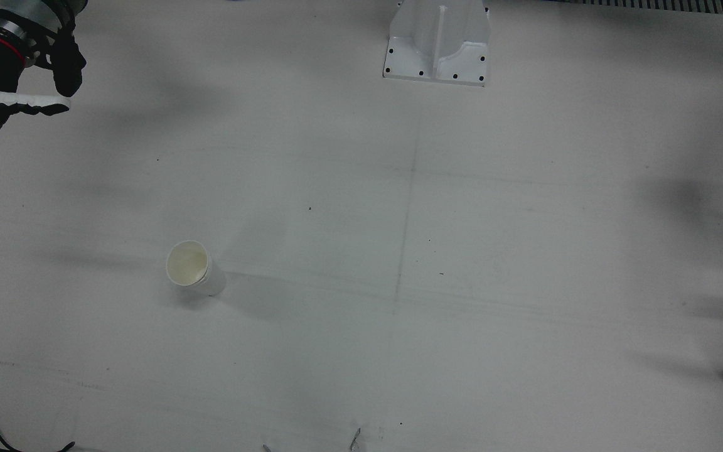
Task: Pour water
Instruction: 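Close the left hand fingers around the white paper cup, then lift the white paper cup slightly with the left hand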
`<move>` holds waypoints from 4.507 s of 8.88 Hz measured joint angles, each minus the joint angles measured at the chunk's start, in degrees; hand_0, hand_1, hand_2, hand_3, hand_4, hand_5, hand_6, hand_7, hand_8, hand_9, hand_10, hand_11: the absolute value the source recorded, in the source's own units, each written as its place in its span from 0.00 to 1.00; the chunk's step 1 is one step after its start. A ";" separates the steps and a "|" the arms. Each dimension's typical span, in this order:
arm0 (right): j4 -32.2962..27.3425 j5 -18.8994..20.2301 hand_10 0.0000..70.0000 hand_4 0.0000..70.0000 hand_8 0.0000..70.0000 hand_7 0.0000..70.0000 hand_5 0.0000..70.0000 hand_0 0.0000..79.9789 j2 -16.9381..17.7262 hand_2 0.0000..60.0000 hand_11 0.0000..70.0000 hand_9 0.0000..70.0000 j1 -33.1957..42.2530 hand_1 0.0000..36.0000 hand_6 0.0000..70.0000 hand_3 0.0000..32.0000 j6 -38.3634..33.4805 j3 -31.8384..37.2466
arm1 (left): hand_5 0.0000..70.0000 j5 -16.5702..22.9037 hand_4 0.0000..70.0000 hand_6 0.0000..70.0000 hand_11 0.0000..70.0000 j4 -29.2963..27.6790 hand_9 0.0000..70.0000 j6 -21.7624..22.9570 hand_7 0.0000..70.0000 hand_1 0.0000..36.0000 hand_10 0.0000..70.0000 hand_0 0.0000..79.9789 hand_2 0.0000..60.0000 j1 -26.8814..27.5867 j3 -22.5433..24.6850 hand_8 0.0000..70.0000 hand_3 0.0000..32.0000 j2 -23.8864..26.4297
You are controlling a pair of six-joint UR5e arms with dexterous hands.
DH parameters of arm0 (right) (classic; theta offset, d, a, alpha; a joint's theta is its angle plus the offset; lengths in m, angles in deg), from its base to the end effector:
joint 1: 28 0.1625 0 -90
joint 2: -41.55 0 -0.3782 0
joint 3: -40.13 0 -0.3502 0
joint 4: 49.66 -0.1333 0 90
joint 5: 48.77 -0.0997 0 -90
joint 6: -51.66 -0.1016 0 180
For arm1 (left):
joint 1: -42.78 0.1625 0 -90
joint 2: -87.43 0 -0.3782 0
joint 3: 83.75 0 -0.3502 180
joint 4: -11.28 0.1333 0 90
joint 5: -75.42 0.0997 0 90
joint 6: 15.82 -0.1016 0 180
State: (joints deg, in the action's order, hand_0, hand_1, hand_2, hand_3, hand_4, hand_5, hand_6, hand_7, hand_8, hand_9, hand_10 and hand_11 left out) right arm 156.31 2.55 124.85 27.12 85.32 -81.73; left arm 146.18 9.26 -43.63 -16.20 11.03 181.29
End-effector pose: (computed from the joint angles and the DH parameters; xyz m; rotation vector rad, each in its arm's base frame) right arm -0.0771 -0.4547 0.3998 0.5826 -2.1596 1.8515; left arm 0.1067 -0.5011 0.5675 0.2390 2.1323 -1.7119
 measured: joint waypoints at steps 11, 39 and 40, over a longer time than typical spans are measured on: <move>0.02 -0.08 0.00 0.10 0.00 0.06 0.02 0.54 -2.59 0.07 0.00 0.00 -1.91 0.24 0.05 0.00 0.92 2.15 | 0.00 -2.74 0.01 0.00 0.04 -27.02 0.00 -2.58 0.02 0.42 0.01 0.61 0.05 0.87 -24.84 0.00 0.22 -3.90; -0.04 0.07 0.00 0.09 0.00 0.05 0.02 0.52 -1.74 0.06 0.00 0.00 -1.36 0.20 0.04 0.00 0.12 1.58 | 0.06 -2.25 0.10 0.01 0.08 -20.72 0.01 3.67 0.07 0.60 0.03 0.66 0.16 9.50 -26.15 0.00 0.00 3.96; -0.04 0.09 0.00 0.09 0.00 0.06 0.02 0.51 -1.74 0.06 0.00 0.00 -1.35 0.20 0.04 0.00 0.10 1.56 | 0.16 -2.42 0.14 0.02 0.08 -20.10 0.01 4.37 0.07 0.58 0.04 0.66 0.16 9.50 -25.97 0.00 0.00 3.92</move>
State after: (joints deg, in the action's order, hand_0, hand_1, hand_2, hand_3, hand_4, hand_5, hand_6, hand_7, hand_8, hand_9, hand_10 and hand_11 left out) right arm 156.27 2.63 123.11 25.77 85.43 -80.18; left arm 143.77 -10.83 -39.27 -6.70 -14.94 185.22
